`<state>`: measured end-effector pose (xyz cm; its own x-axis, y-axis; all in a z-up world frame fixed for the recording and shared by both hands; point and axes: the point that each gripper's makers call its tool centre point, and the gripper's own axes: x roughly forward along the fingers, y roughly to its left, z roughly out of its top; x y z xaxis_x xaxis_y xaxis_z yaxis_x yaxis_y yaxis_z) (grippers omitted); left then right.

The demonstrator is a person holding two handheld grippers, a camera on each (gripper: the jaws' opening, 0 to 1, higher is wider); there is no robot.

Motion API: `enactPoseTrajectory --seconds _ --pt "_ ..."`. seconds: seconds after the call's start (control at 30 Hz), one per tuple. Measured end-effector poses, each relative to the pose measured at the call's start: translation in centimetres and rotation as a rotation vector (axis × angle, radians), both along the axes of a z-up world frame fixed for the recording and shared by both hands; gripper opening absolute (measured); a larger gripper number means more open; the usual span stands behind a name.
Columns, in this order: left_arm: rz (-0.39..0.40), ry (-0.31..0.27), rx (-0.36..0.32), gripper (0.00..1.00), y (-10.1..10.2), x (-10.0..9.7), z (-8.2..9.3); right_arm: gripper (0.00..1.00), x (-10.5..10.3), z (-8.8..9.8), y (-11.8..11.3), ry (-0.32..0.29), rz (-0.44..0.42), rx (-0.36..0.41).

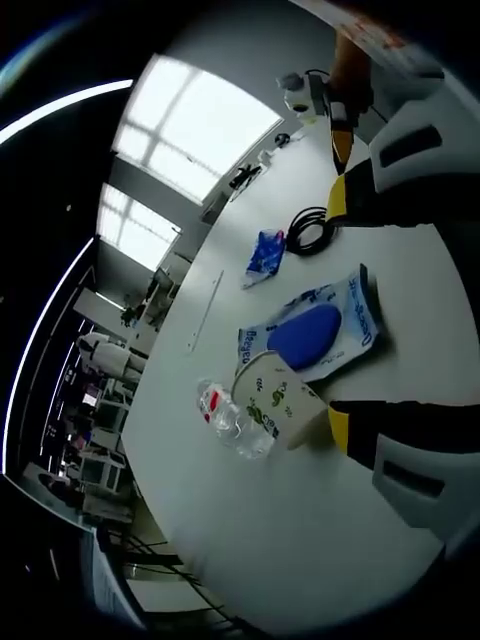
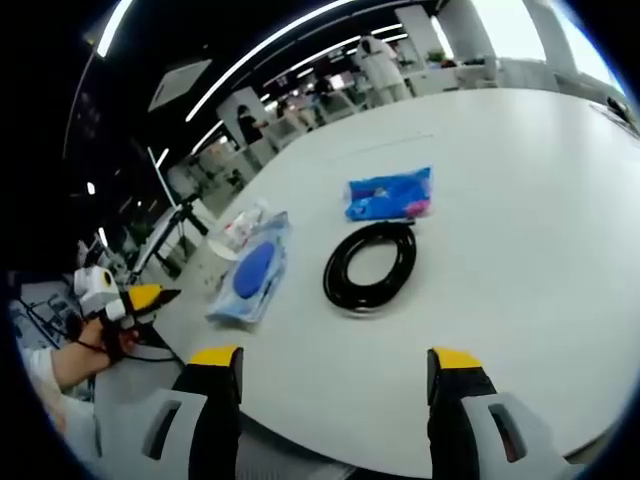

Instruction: Arrange the tabletop items into an orderly group along one side of the table until the central work area is clear of visible clutter.

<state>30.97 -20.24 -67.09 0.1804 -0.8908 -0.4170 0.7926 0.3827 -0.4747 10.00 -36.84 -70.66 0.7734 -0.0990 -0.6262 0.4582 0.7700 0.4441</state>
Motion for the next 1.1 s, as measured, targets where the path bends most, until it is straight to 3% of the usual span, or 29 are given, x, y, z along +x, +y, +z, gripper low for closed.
enactPoseTrajectory --seconds 0.2,0.53,0.73,1.1 --pt "-0.014 -0.040 0.018 0.71 0.1 -0.1 0.0 0.77 0.3 0.4 -0.5 -0.006 0.006 -0.004" --pt "-0.040 -0.072 0.049 0.73 0.4 0.2 0.7 0.76 3.1 1.6 -2.0 -0.028 0.079 -0.038" --pt "-0.043 -0.092 0.090 0.73 0.8 1.1 0.7 0.76 4.2 1.6 -1.3 -0.048 0.107 -0.022" --pt "-0.075 -0.123 0.252 0.74 -0.7 4.1 -0.6 0.72 2.7 0.5 0.7 -0.056 0.115 0.048"
